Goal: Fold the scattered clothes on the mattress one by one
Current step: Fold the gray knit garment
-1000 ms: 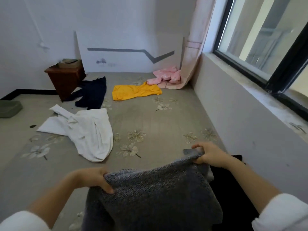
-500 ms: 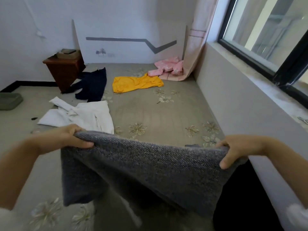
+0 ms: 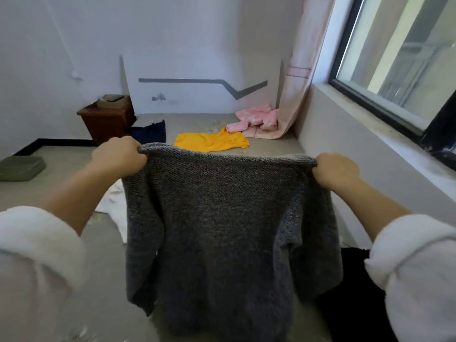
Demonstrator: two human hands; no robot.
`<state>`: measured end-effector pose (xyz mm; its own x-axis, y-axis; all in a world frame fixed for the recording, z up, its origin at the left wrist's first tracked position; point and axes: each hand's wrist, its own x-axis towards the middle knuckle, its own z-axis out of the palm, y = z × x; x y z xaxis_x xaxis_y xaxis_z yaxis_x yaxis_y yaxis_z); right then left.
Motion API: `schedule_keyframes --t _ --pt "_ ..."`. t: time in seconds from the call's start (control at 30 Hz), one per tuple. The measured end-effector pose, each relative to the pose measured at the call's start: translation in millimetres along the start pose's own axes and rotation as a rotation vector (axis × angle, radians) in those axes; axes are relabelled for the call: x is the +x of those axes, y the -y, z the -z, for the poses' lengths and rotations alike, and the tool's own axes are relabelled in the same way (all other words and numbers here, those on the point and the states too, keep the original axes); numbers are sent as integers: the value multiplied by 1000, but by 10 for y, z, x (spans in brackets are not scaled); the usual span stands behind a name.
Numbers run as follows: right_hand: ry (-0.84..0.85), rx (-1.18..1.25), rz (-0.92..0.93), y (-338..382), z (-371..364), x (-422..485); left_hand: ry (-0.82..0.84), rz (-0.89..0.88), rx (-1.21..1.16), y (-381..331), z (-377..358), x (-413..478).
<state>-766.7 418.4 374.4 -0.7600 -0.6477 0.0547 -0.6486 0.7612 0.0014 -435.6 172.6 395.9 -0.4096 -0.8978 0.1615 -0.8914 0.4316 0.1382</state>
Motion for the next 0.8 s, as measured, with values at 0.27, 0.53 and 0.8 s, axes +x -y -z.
schedule_keyframes --t 0.27,0.53,0.8 --pt "21 920 -205 338 483 620 -33 257 -871 9 122 734" --pt "-489 645 178 97 129 531 -573 -93 -645 -70 46 411" --pt "-213 434 265 -171 -1140 -173 -205 -114 -500 598 -1198 -611"
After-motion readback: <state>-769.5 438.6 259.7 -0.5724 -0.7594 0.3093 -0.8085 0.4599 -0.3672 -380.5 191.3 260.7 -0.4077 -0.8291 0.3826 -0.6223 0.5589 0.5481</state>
